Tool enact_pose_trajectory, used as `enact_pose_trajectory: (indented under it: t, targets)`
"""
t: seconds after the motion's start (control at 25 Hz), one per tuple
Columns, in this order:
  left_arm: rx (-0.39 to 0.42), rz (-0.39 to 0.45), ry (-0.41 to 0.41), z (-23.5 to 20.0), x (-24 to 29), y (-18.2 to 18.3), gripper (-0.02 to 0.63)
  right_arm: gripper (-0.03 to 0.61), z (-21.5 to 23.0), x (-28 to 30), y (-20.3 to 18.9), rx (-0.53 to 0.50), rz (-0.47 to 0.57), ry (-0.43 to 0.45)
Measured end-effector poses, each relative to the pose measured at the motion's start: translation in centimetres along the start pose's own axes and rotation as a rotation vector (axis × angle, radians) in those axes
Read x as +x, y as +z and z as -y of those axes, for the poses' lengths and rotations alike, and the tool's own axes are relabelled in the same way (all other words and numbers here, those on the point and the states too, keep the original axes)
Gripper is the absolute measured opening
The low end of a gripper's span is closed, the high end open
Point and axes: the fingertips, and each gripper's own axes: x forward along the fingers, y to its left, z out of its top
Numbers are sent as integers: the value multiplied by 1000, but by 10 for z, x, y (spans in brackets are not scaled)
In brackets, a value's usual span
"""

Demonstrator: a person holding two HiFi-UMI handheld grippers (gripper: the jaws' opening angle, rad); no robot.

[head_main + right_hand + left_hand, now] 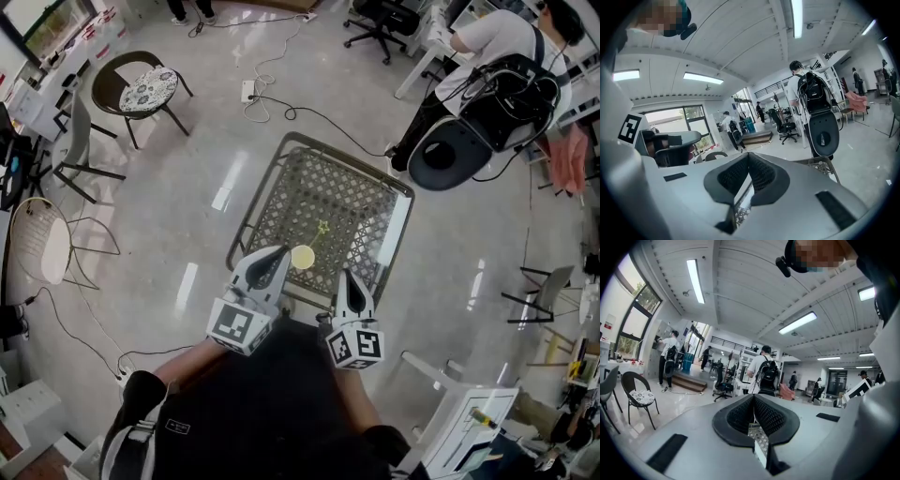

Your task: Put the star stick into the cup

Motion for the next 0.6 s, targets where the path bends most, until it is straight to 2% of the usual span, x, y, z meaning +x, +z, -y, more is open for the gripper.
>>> enact_pose_trajectory:
  t: [0.6]
  targets:
    - [-8, -12, 9, 6, -2, -3, 18, 11, 1, -1, -1, 0, -10, 14]
